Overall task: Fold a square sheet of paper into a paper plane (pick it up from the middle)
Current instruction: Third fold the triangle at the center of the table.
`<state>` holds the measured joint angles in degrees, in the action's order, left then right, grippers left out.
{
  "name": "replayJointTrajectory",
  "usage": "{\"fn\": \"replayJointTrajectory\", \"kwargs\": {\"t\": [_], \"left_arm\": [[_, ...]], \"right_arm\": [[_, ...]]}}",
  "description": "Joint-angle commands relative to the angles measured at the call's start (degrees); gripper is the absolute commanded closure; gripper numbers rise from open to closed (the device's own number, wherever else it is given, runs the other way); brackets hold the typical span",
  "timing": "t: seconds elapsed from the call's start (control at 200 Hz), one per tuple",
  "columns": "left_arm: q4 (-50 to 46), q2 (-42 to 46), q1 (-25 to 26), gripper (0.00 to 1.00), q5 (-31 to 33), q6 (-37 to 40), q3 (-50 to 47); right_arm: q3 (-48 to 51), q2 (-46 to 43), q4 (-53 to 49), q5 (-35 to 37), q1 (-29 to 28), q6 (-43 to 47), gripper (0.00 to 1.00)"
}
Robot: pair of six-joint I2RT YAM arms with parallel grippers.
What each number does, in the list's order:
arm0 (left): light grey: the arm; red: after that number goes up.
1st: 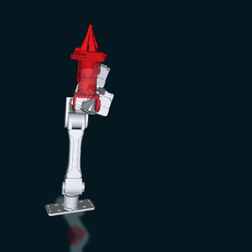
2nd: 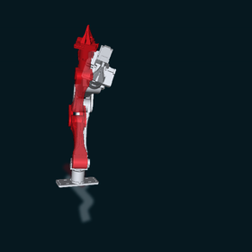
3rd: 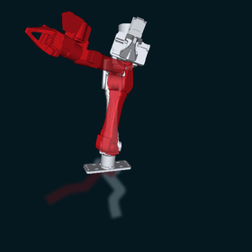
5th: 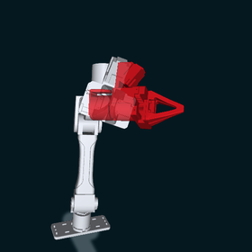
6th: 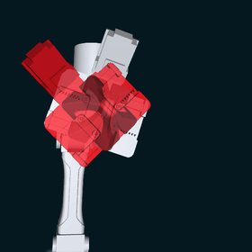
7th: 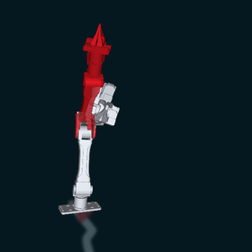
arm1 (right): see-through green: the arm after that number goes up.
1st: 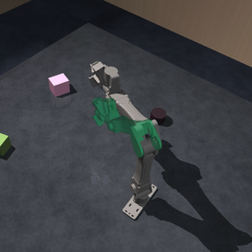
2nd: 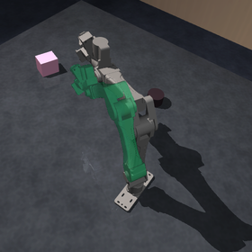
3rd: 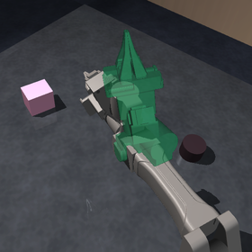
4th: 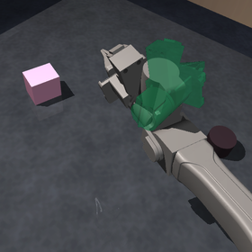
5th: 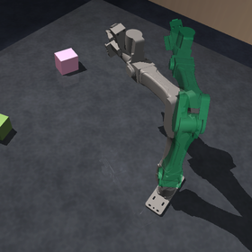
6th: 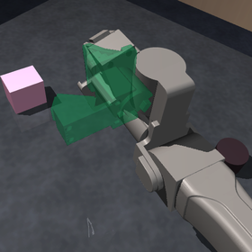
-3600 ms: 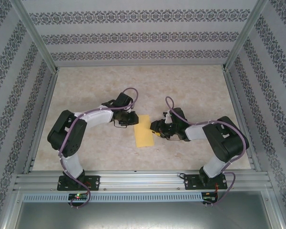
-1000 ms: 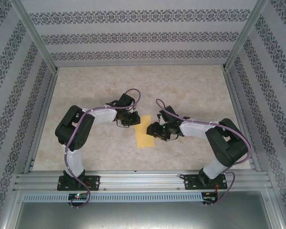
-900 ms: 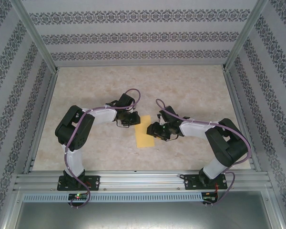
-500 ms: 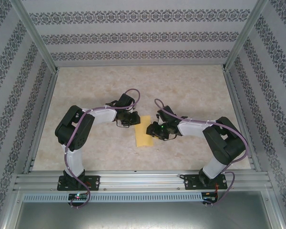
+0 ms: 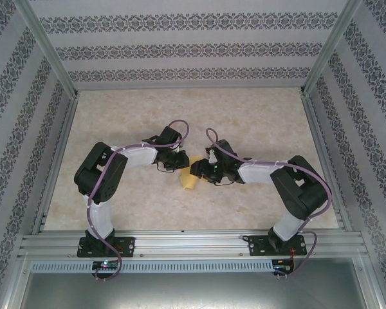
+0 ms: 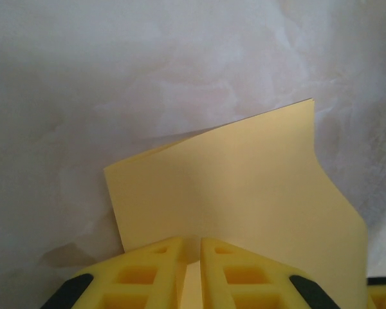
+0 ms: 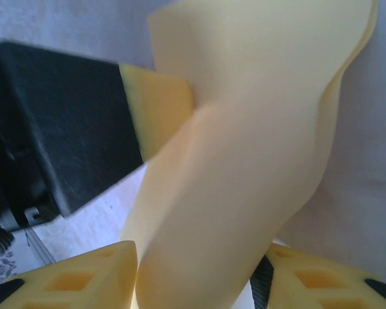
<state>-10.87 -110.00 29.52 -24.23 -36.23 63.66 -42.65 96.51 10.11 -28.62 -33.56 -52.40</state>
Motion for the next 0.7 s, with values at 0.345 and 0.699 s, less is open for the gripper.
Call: {"fn": "replayJointTrajectory", "kwargs": {"t": [0.345,0.699], "left_arm": [[-5.06,-1.98,0.08,0.82,0.57,0.77,-2.37],[-2.45,7.63,0.77,0.71,-1.0,3.62,-5.53]], "right_arm": [[-0.51,1.37,4.55,-4.01,3.51,-0.07,0.49],[1.21,1.05,-0.83,-2.04,4.29,1.65,0.72]]}}
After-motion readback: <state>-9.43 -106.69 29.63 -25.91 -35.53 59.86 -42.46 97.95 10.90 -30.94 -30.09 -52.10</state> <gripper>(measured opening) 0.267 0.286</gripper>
